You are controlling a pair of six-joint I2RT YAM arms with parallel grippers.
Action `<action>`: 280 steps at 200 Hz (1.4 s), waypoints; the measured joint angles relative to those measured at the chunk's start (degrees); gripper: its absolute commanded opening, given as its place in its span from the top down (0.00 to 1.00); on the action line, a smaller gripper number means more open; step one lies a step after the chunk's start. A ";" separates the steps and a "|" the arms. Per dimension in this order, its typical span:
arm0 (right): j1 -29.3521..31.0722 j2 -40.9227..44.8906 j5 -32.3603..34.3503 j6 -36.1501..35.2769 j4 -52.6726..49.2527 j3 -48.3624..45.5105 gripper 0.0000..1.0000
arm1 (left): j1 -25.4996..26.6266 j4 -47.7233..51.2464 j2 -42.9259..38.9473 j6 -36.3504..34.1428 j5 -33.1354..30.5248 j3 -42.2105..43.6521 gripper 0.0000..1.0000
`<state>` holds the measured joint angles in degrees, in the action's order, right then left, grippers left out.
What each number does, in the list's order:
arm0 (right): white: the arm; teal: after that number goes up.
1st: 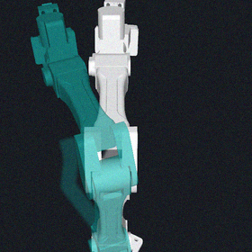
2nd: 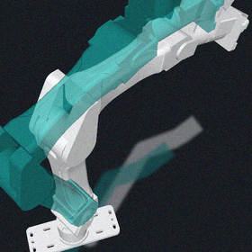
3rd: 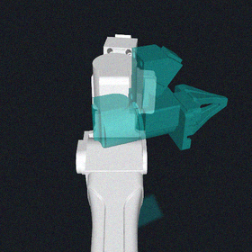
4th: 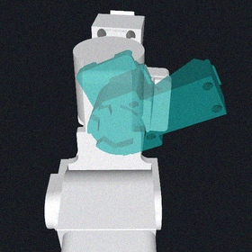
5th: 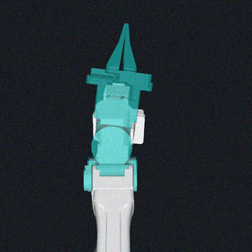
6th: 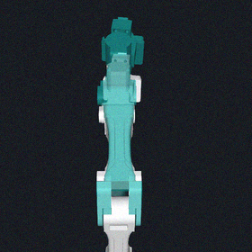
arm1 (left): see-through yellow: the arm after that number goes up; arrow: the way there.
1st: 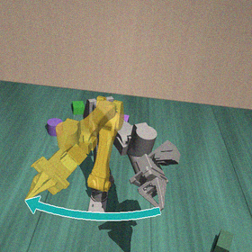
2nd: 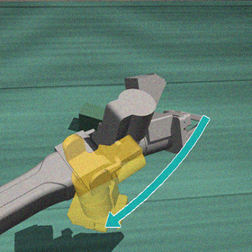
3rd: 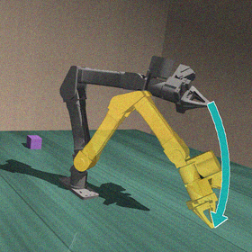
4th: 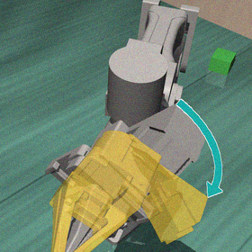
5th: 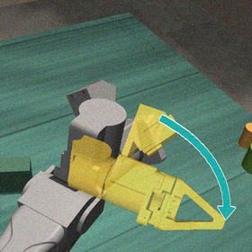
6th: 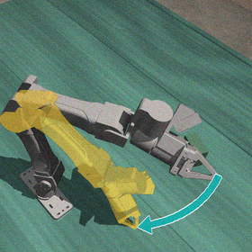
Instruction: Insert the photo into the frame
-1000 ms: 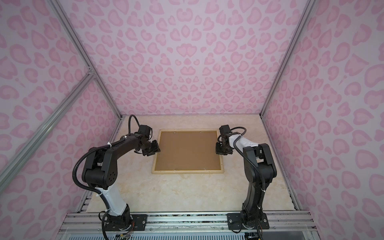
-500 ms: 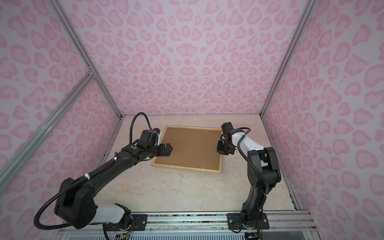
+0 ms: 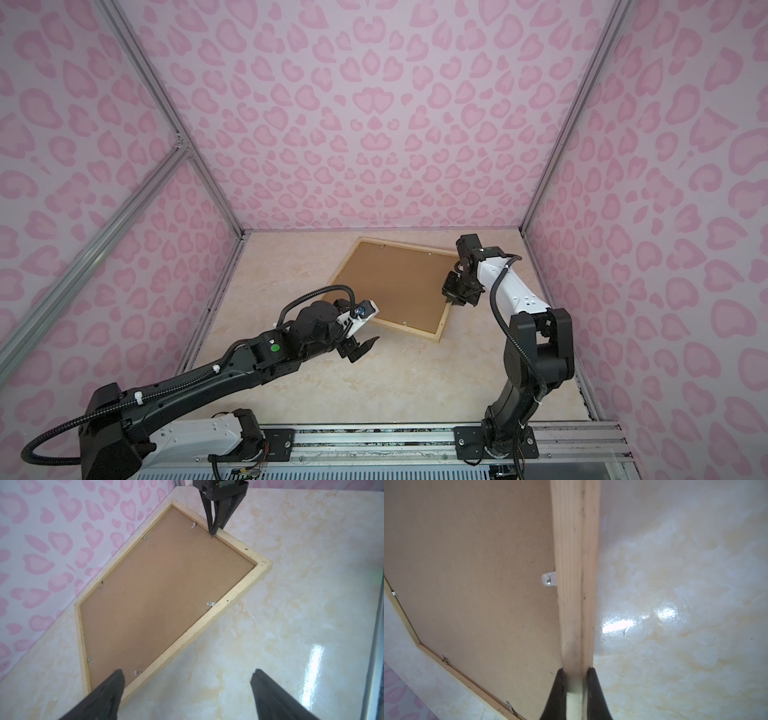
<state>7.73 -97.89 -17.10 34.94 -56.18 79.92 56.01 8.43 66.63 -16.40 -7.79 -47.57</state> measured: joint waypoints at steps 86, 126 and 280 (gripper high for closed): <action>-0.98 1.97 -4.31 0.79 -3.04 0.46 1.00 | 13.88 -18.43 11.80 -22.77 -16.31 6.25 0.06; -1.01 2.40 -5.90 1.46 -3.32 0.46 1.00 | 14.25 -30.71 20.70 -28.63 -21.53 7.69 0.13; -1.46 3.72 -11.43 2.78 -1.90 0.11 1.00 | 14.16 -63.95 41.77 -40.65 -37.46 5.44 0.52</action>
<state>6.26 -94.17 -28.53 37.71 -58.08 80.03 70.17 -55.53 108.40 -57.06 -45.25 -42.13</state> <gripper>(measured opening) 0.050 0.479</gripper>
